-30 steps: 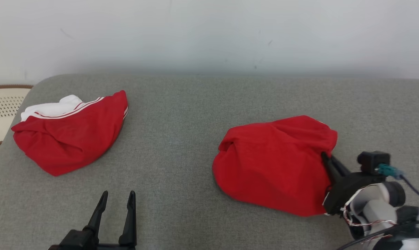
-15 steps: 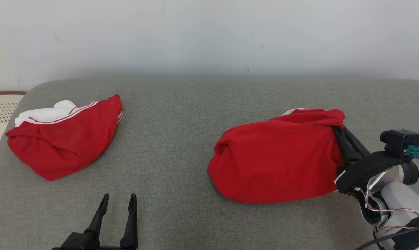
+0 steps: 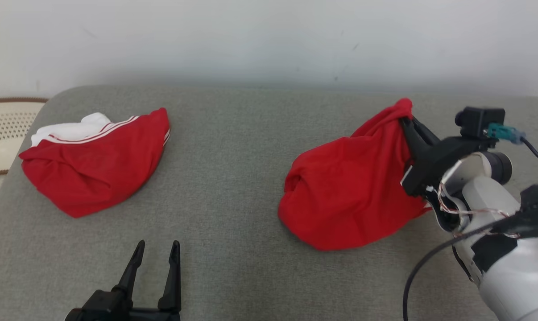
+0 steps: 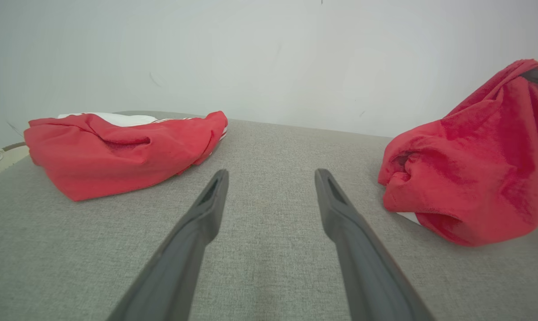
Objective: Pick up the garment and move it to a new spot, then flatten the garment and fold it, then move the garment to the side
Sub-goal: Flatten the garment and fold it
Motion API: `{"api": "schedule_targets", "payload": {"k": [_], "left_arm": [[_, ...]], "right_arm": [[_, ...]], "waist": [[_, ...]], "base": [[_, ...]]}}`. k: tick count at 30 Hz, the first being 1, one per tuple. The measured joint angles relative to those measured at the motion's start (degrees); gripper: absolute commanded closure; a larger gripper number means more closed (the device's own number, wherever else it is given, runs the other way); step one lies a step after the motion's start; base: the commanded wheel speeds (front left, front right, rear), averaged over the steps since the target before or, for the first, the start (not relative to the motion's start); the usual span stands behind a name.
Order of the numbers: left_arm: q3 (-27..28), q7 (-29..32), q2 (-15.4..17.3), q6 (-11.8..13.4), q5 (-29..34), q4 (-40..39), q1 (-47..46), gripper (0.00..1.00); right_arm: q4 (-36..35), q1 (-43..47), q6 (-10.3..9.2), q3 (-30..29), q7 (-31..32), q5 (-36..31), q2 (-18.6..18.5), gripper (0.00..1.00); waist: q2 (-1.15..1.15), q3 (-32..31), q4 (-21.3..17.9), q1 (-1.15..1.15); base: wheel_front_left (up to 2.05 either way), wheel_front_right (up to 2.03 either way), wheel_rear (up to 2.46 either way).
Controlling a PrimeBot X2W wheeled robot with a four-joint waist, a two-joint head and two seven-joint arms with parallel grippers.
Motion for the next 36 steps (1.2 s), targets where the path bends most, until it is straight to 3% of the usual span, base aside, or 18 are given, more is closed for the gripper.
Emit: {"api": "schedule_targets", "payload": {"k": [15,22,23,24,25,36], "left_arm": [[-2.66,0.00,0.00,0.45,-1.07,0.02,-2.87,0.00],[-3.74,0.00,0.00,0.58,-1.43,0.07,-3.65,0.00],[-3.77,0.00,0.00,0.59,-1.44,0.12,-3.68,0.00],[-3.74,0.00,0.00,0.78,-1.44,0.21,-3.69,0.00],[-3.65,0.00,0.01,0.97,-1.44,0.34,-3.69,0.00],[-2.83,0.00,0.00,1.00,-1.15,0.58,-2.77,0.00]], "right_arm": [[23.48,-15.31,-0.01,4.68,-3.33,-2.72,3.79,1.00],[30.31,-16.55,0.00,6.38,-6.38,-3.57,4.94,1.00],[30.85,-16.66,0.00,6.64,-6.79,-3.65,5.08,0.91],[31.34,-16.75,0.00,6.91,-7.14,-3.83,5.24,0.07],[31.67,-16.77,0.00,7.14,-7.49,-3.93,5.41,0.00],[28.78,-15.70,0.00,8.78,-11.34,-3.01,4.64,0.00]], "waist": [[0.00,5.05,5.75,0.00],[0.01,6.69,8.04,0.00],[0.00,6.81,8.20,0.00],[0.01,6.85,8.28,0.01],[0.01,6.78,8.27,0.01],[0.00,3.81,5.57,0.00]], "base": [[0.00,0.00,0.00],[0.00,0.00,0.00],[0.00,0.00,0.00],[0.00,0.00,0.00],[0.00,0.00,0.00],[0.00,0.00,0.00]]}}
